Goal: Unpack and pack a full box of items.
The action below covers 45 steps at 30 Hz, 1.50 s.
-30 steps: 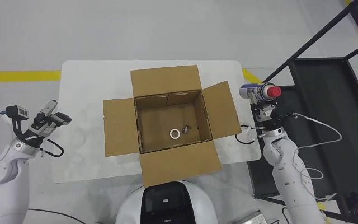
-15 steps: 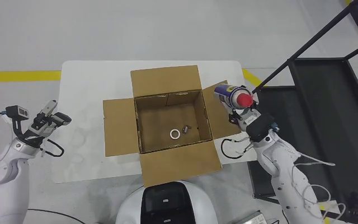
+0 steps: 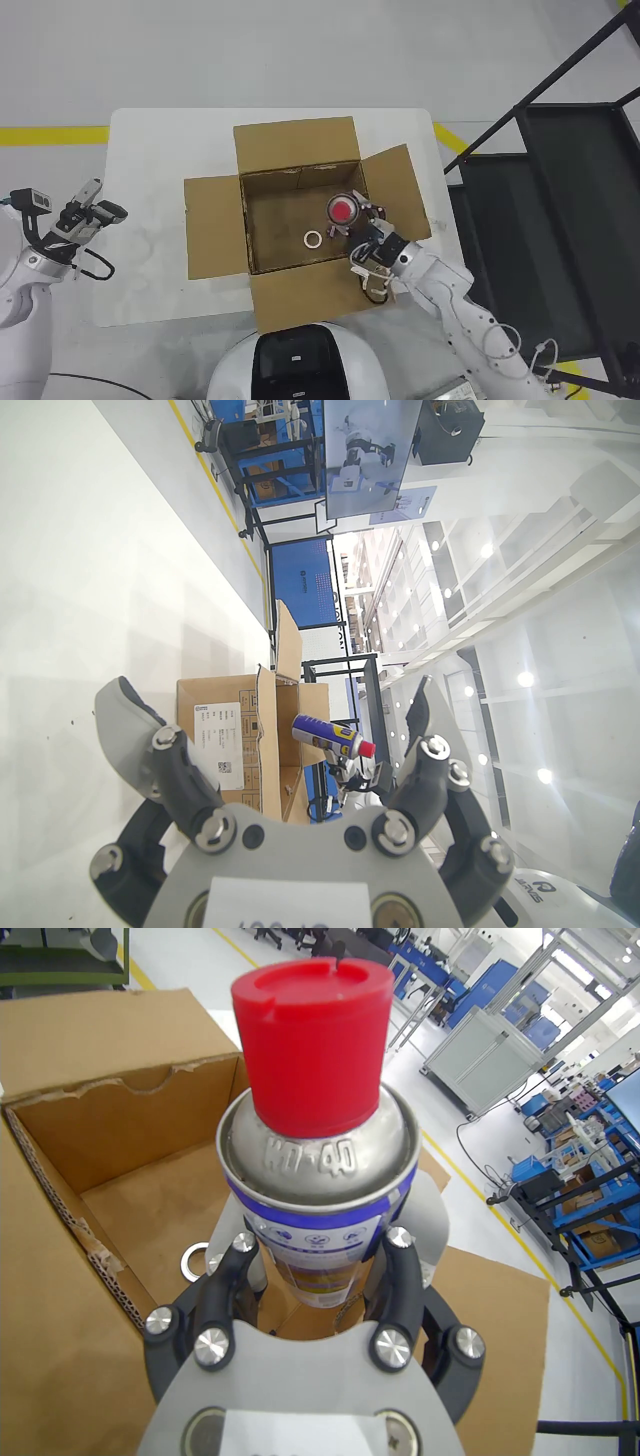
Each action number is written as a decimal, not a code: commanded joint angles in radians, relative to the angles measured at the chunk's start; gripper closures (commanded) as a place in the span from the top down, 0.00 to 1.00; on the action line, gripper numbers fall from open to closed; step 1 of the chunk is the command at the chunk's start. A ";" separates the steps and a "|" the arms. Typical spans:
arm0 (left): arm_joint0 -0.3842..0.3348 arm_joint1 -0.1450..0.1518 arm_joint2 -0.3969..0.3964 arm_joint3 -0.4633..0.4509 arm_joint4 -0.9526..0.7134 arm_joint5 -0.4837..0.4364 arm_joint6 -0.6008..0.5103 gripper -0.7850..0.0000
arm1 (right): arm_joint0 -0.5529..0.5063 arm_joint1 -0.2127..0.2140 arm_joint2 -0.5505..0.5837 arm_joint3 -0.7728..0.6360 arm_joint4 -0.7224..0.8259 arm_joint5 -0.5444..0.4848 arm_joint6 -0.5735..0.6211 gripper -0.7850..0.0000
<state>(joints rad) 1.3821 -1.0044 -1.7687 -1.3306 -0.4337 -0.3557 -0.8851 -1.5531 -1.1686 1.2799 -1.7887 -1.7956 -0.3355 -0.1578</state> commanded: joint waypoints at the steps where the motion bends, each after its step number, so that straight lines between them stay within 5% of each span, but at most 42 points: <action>1: 0.000 0.000 0.000 0.000 0.000 0.000 0.000 1.00 | 0.019 -0.004 -0.024 0.025 -0.014 0.010 0.026 0.49; 2: 0.000 0.000 0.000 0.000 0.000 0.000 0.000 1.00 | 0.028 -0.006 -0.037 0.040 -0.019 0.014 0.040 0.96; 3: 0.000 0.000 0.000 0.000 0.000 0.000 0.000 1.00 | 0.038 -0.008 -0.050 0.055 -0.027 0.016 0.063 1.00; 10: 0.000 0.000 0.000 0.000 0.000 0.000 0.000 1.00 | 0.097 -0.021 -0.114 0.108 -0.011 0.009 0.107 1.00; 22: 0.015 0.000 0.006 -0.029 0.022 0.016 0.030 1.00 | 0.086 -0.017 -0.092 0.062 0.159 -0.107 0.012 1.00; 31: -0.018 0.006 0.033 0.002 0.117 0.022 0.016 1.00 | -0.014 0.003 0.042 -0.019 0.505 -0.302 0.008 1.00; 40: -0.101 0.007 0.106 0.081 0.164 0.008 -0.060 1.00 | -0.079 0.023 0.160 -0.070 0.927 -0.387 0.232 1.00; 45: -0.101 0.007 0.106 0.081 0.164 0.008 -0.060 1.00 | -0.079 0.023 0.160 -0.070 0.927 -0.387 0.232 1.00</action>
<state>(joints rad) 1.2813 -0.9976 -1.6622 -1.2490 -0.2700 -0.3477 -0.9458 -1.6318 -1.1455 1.4400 -1.8585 -0.8601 -0.7229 0.0745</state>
